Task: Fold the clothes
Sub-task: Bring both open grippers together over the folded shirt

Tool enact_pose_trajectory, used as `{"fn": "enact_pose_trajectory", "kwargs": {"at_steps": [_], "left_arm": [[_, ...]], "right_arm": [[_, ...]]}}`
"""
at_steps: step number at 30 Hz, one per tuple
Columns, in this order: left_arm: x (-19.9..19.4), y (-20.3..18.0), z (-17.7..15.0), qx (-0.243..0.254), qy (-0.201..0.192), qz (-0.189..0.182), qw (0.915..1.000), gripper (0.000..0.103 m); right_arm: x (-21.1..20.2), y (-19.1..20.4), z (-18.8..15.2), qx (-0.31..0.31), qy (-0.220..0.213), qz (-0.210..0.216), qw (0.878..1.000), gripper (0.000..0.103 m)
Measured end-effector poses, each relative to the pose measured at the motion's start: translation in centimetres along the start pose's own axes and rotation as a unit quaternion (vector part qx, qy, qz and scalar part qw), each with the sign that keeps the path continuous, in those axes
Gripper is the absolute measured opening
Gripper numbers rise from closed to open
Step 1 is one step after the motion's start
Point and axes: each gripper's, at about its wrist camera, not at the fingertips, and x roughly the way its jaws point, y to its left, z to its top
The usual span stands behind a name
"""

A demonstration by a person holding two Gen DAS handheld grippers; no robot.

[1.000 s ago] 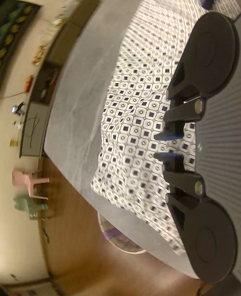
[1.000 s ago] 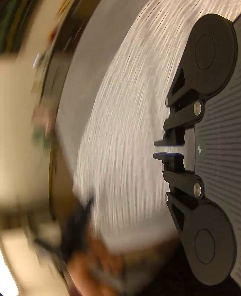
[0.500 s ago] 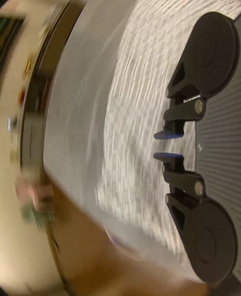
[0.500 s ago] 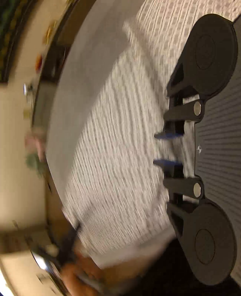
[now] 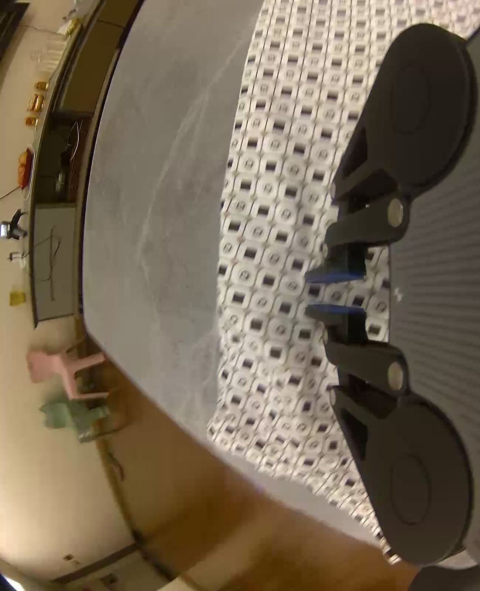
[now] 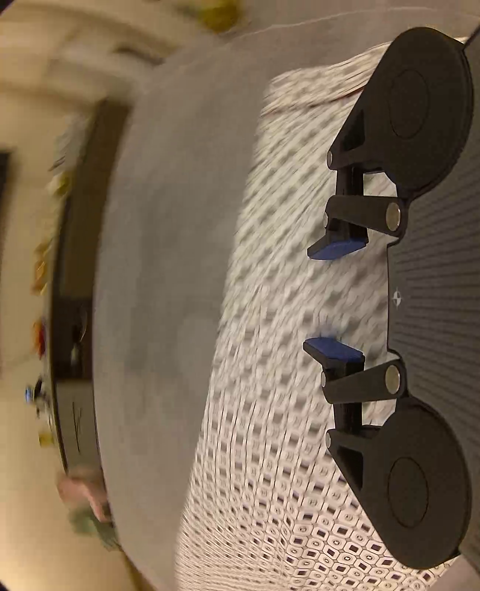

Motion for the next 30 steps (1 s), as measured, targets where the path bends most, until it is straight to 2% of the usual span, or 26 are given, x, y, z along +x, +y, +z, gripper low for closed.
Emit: {"fn": "enact_pose_trajectory", "kwargs": {"at_steps": [3, 5, 7, 9, 11, 12, 14, 16, 17, 19, 20, 22, 23, 25, 27, 29, 30], "left_arm": [[-3.3, -1.1, -1.8, 0.031, -0.027, -0.036, 0.9985, 0.013], [-6.5, -2.5, -4.1, 0.047, -0.042, -0.112, 0.9917, 0.013], [-9.7, -5.1, -7.1, 0.084, -0.045, -0.206, 0.9739, 0.016], [-11.9, -8.6, -10.4, 0.146, -0.049, -0.255, 0.9547, 0.016], [-12.6, -11.7, -13.1, 0.212, -0.045, -0.261, 0.9407, 0.016], [-12.5, -12.7, -14.4, 0.239, -0.039, -0.257, 0.9356, 0.016], [-12.7, -13.7, -16.0, 0.279, -0.051, -0.246, 0.9267, 0.016], [-13.5, -14.3, -17.2, 0.313, -0.071, -0.245, 0.9149, 0.017], [-13.9, -14.6, -17.8, 0.330, -0.081, -0.245, 0.9083, 0.018], [-14.3, -15.1, -18.7, 0.350, -0.095, -0.236, 0.9014, 0.018], [-14.4, -15.3, -18.8, 0.357, -0.097, -0.235, 0.8988, 0.018], [-14.5, -15.6, -18.8, 0.367, -0.097, -0.238, 0.8940, 0.018], [-14.5, -15.5, -18.8, 0.369, -0.097, -0.238, 0.8934, 0.018], [-14.5, -15.0, -18.9, 0.368, -0.095, -0.241, 0.8929, 0.017], [-14.7, -14.6, -19.2, 0.373, -0.093, -0.248, 0.8891, 0.017], [-14.7, -14.7, -19.5, 0.382, -0.092, -0.254, 0.8840, 0.016], [-14.8, -14.7, -19.6, 0.386, -0.092, -0.256, 0.8811, 0.016]], "right_arm": [[-1.0, -0.6, -1.1, 0.006, 0.000, 0.003, 1.000, 0.052], [-1.7, -1.0, -1.8, 0.010, -0.001, 0.005, 1.000, 0.052], [-2.4, -1.4, -2.5, 0.014, -0.001, 0.007, 1.000, 0.052], [-3.1, -1.8, -3.2, 0.018, -0.001, 0.009, 1.000, 0.052], [-3.8, -2.0, -3.9, 0.019, -0.001, 0.009, 1.000, 0.052], [-3.9, -1.5, -4.2, 0.010, 0.001, 0.003, 1.000, 0.052], [-4.2, -0.5, -4.7, -0.008, 0.003, -0.008, 1.000, 0.052], [-5.1, 1.8, -5.3, -0.055, -0.016, -0.023, 0.998, 0.052], [-5.9, 4.0, -5.5, -0.097, -0.037, -0.011, 0.995, 0.052], [-7.4, 9.5, -6.1, -0.186, -0.071, 0.043, 0.979, 0.052], [-8.0, 12.6, -6.4, -0.236, -0.085, 0.076, 0.965, 0.051], [-8.6, 18.4, -7.5, -0.339, -0.100, 0.124, 0.927, 0.051], [-8.5, 20.8, -7.8, -0.379, -0.104, 0.138, 0.909, 0.051], [-7.1, 23.6, -7.7, -0.432, -0.105, 0.142, 0.885, 0.050], [-6.0, 24.7, -7.7, -0.464, -0.110, 0.135, 0.869, 0.048], [-5.4, 25.3, -6.9, -0.468, -0.102, 0.134, 0.867, 0.048], [-5.2, 25.2, -6.6, -0.468, -0.095, 0.136, 0.868, 0.044]]}}
